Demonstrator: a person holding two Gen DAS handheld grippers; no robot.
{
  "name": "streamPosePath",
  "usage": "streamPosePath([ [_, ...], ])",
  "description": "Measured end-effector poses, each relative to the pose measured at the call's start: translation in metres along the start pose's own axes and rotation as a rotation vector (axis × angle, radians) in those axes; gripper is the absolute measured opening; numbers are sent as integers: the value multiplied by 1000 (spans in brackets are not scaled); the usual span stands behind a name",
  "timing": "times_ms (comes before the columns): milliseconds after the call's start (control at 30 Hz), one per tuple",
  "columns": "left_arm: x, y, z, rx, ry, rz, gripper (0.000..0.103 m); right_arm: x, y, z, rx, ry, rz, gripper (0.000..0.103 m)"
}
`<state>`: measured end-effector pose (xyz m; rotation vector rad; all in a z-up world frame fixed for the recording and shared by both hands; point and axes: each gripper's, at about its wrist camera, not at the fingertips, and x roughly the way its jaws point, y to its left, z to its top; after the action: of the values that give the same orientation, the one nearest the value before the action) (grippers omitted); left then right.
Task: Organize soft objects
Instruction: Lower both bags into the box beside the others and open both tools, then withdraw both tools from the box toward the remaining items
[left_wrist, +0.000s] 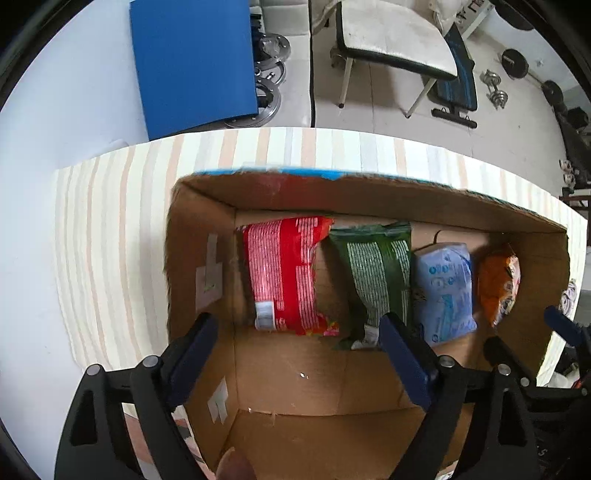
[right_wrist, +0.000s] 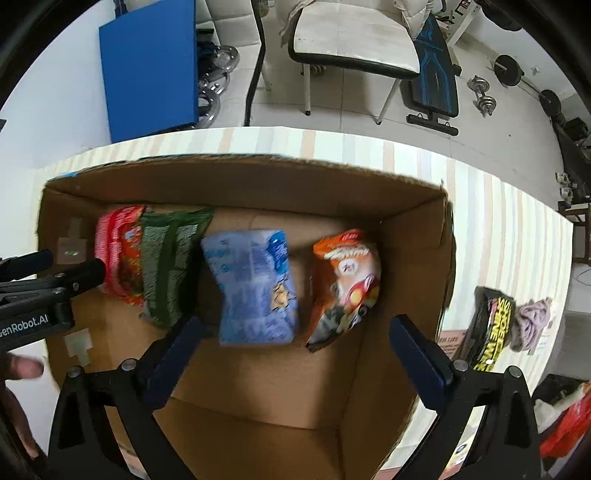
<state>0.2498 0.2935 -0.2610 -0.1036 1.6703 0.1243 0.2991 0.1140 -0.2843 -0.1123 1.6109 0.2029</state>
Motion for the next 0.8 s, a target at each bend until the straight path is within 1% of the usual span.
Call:
streamPosePath([
  [33,-4,-1,-6,2,-16,1,97,0,1,-3,1,-3,4,103],
  [100,-9,-1,-17,5,-36,13,97,-2,2,-11,3,-8,11,103],
  [167,-11,-2,-25,-4,-60,10,97,-5,3,-19,3,-19,10,103],
  [267,-16,-1,-45,-23,-99,-4,97,-13,4,-34,6,-52,4,103],
  [367,-19,-4,-65,-25,-135,10,97,-21,4,-53,11,-85,16,103],
  [533,-31,-7,-98,-48,-205,14,97,-43,9,-85,-7,-156,22,103],
  [633,-44,-4,-118,-72,-251,9,97,-60,11,-106,-17,-201,25,103],
  [800,-71,-6,-150,-71,-326,25,97,-91,7,-138,-13,-267,50,103],
])
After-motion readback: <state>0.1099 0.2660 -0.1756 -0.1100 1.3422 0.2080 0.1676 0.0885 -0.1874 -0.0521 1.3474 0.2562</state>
